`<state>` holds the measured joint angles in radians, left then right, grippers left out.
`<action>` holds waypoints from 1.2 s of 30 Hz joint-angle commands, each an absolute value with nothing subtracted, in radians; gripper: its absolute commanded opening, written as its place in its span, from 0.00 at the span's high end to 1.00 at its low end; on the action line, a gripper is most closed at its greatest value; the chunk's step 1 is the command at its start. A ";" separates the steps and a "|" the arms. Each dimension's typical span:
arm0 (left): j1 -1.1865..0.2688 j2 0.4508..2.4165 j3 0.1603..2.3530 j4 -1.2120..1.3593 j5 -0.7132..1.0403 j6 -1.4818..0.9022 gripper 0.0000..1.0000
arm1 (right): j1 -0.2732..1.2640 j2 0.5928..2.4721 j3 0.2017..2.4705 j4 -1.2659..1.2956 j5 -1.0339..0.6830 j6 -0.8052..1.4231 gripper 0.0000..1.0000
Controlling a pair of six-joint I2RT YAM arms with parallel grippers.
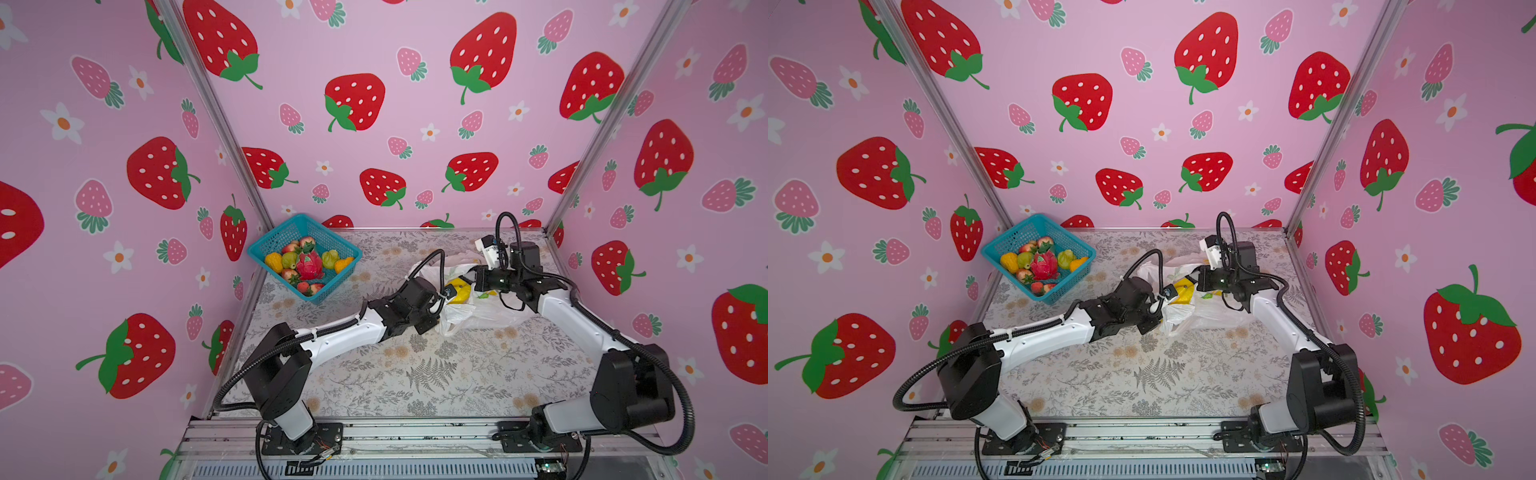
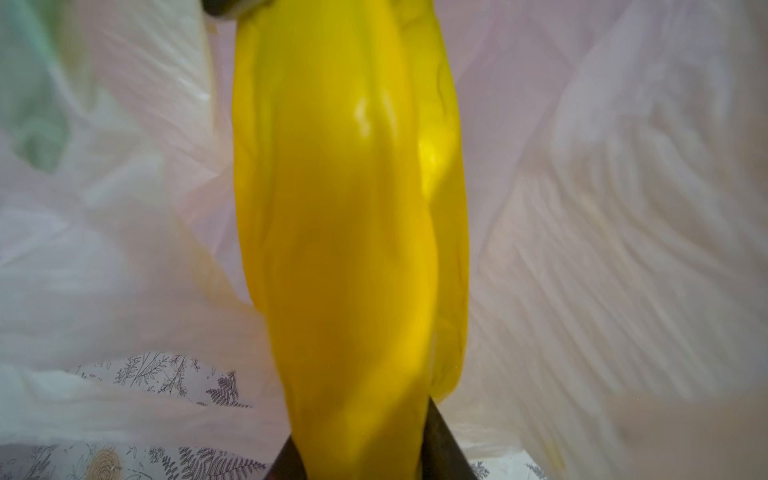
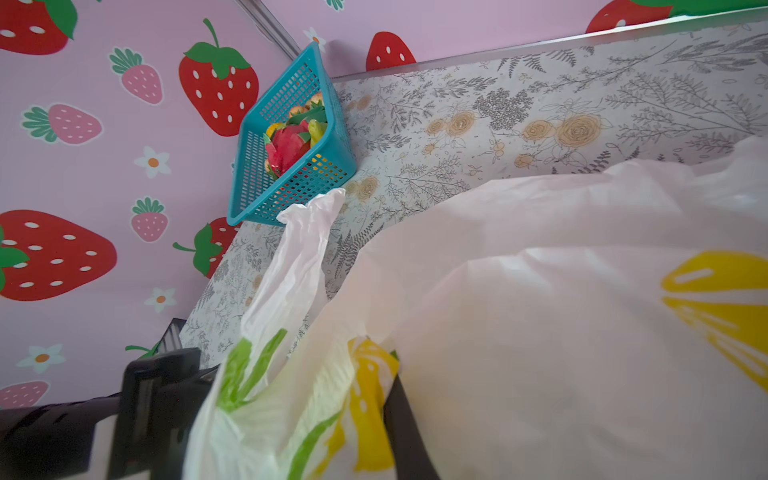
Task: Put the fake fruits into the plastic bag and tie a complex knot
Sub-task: 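Lower the bananas into the bag held by the right gripper and open the left gripper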
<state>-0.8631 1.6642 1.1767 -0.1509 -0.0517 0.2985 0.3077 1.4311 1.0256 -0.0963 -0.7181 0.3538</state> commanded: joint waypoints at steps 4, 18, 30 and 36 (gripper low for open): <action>-0.829 1.717 1.291 -0.151 0.081 0.080 0.85 | 0.316 1.399 0.945 0.075 -0.826 0.487 0.91; -0.761 1.826 1.248 0.158 0.315 -0.595 0.73 | 0.316 1.387 0.839 0.344 -0.810 0.705 0.92; -0.749 1.848 1.197 0.154 0.294 -0.645 0.47 | 0.299 1.382 0.826 0.327 -0.742 0.692 0.92; -0.728 1.749 1.149 0.089 0.311 -0.564 0.28 | 0.267 1.371 0.818 0.288 -0.718 0.660 0.92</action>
